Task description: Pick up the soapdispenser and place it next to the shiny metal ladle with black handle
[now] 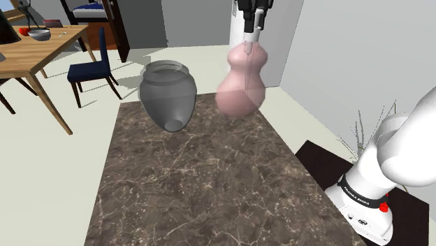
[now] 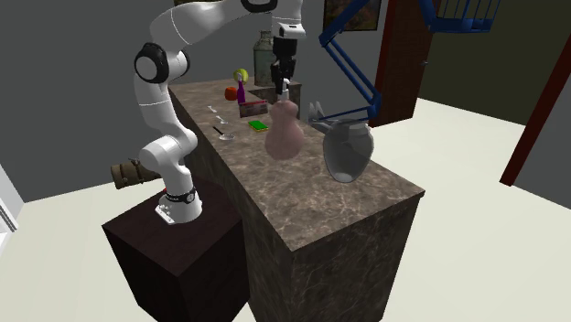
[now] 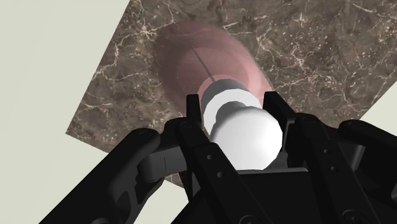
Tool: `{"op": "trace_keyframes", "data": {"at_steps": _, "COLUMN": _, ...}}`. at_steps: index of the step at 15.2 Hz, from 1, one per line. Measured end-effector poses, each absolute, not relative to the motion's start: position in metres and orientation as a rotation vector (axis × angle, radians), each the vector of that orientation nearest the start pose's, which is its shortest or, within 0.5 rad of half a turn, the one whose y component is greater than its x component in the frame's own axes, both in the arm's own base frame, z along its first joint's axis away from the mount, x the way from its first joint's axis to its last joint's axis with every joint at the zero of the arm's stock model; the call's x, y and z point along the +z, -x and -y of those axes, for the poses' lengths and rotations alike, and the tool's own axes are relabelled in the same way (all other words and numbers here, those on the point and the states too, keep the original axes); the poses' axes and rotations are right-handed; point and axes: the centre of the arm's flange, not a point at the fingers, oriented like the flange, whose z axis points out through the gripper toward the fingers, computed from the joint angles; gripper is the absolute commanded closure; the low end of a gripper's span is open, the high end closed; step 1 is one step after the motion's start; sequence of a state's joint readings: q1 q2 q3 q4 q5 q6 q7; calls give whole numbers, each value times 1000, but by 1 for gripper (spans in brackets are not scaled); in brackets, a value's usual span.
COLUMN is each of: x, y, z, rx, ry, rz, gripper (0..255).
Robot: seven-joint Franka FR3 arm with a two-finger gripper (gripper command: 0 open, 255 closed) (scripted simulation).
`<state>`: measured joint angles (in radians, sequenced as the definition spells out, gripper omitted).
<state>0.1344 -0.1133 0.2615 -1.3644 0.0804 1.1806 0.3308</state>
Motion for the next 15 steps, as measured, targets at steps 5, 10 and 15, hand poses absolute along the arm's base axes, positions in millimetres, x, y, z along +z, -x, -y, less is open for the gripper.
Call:
{"op": "trace_keyframes", "data": {"at_steps": 5, "x": 743, "y": -368, "z": -241, "rx": 134, "ry": 3119, "rz": 142, "gripper": 255}}
{"op": "trace_keyframes", "data": {"at_steps": 10, "x": 743, "y": -318, "z": -280, "rx": 135, "ry": 3119, "rz": 143, "gripper": 255}}
{"op": "trace_keyframes", "data": {"at_steps": 15, "x": 748, "y": -264, "z": -317, "rx": 134, "ry": 3118, "rz": 143, "gripper": 255}}
